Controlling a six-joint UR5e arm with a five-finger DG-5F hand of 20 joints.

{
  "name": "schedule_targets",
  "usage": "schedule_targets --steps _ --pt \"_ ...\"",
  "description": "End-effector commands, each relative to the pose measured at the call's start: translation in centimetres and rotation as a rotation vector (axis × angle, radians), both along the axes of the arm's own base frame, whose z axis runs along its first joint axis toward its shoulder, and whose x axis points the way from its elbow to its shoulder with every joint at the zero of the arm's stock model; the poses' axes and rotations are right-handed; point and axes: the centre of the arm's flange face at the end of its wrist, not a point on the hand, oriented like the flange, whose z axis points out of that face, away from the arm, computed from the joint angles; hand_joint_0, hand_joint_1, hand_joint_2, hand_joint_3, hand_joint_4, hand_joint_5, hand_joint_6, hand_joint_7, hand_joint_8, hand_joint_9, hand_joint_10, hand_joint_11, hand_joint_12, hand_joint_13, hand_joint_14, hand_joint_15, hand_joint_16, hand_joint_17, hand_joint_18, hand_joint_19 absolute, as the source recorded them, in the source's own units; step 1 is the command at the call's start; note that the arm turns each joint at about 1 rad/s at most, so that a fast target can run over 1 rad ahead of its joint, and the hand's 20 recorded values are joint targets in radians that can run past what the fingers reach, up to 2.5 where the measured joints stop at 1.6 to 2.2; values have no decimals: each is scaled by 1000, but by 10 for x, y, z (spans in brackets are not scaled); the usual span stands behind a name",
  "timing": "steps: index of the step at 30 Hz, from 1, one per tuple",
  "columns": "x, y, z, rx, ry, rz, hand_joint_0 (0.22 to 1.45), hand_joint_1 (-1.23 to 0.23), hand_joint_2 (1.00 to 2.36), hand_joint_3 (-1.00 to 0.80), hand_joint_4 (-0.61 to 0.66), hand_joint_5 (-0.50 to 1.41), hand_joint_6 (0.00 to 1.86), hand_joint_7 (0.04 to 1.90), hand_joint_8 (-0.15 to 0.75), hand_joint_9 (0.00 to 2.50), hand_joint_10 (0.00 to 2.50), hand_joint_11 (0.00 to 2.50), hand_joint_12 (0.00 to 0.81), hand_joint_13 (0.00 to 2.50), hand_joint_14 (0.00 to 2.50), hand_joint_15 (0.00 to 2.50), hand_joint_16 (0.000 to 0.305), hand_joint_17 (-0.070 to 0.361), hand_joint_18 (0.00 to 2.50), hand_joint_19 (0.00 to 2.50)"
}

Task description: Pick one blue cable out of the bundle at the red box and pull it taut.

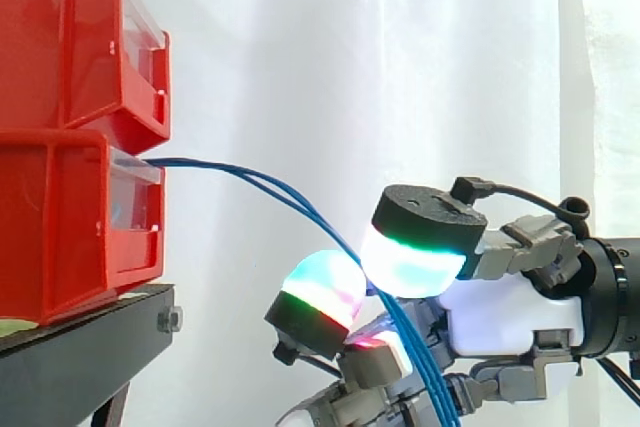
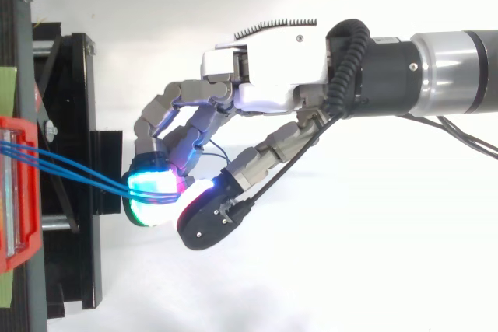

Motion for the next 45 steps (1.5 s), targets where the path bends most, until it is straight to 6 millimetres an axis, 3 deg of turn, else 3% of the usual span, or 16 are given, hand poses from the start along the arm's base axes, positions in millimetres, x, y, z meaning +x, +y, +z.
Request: schedule_targets --steps 1,6,9,14,19,25,33,35,38,42,43,45 --pt "0 1 0 0 0 2 701 -864 1009 -384 109 -190 908 867 352 917 9 1112 380 608 12 290 53 120 585 320" --pt "0 0 0 0 0 0 749 -925 1000 -500 151 -188 904 881 351 917 10 1118 379 628 11 289 53 119 629 316" --pt "0 0 0 -2 0 0 706 -928 1000 -500 178 -183 900 887 350 929 10 1132 379 636 11 295 52 118 631 330" --pt "0 0 0 -2 0 0 572 -828 1000 -500 178 -173 894 910 355 937 10 1113 384 616 11 315 53 120 609 371" --pt "0 0 -1 -2 1 0 639 -752 1005 -434 140 -167 899 963 353 942 9 1120 380 612 11 312 52 118 596 370" --pt "0 0 0 -2 0 0 696 -824 1011 -362 66 -174 917 984 353 929 10 1110 383 616 11 296 52 118 611 351" --pt "0 0 0 0 0 0 777 -939 1000 -500 76 -177 919 968 351 915 11 1107 380 628 11 293 52 117 635 322" --pt "0 0 0 -2 0 -2 771 -942 1000 -500 99 -176 918 953 351 919 10 1113 378 630 11 287 52 116 642 315" --pt "0 0 0 0 0 -2 665 -946 1000 -500 141 -172 917 953 348 918 11 1113 377 627 12 307 51 116 640 340" --pt "0 0 0 0 0 -2 545 -849 1000 -500 158 -165 915 947 361 929 9 1112 387 612 11 316 54 122 618 374" --pt "0 0 0 -2 0 -2 575 -753 1000 -500 150 -161 912 957 355 927 11 1108 382 607 12 315 53 119 609 381" --pt "0 0 0 -2 0 -2 646 -742 1000 -500 117 -160 909 1006 351 927 11 1109 378 605 11 310 52 116 605 379"
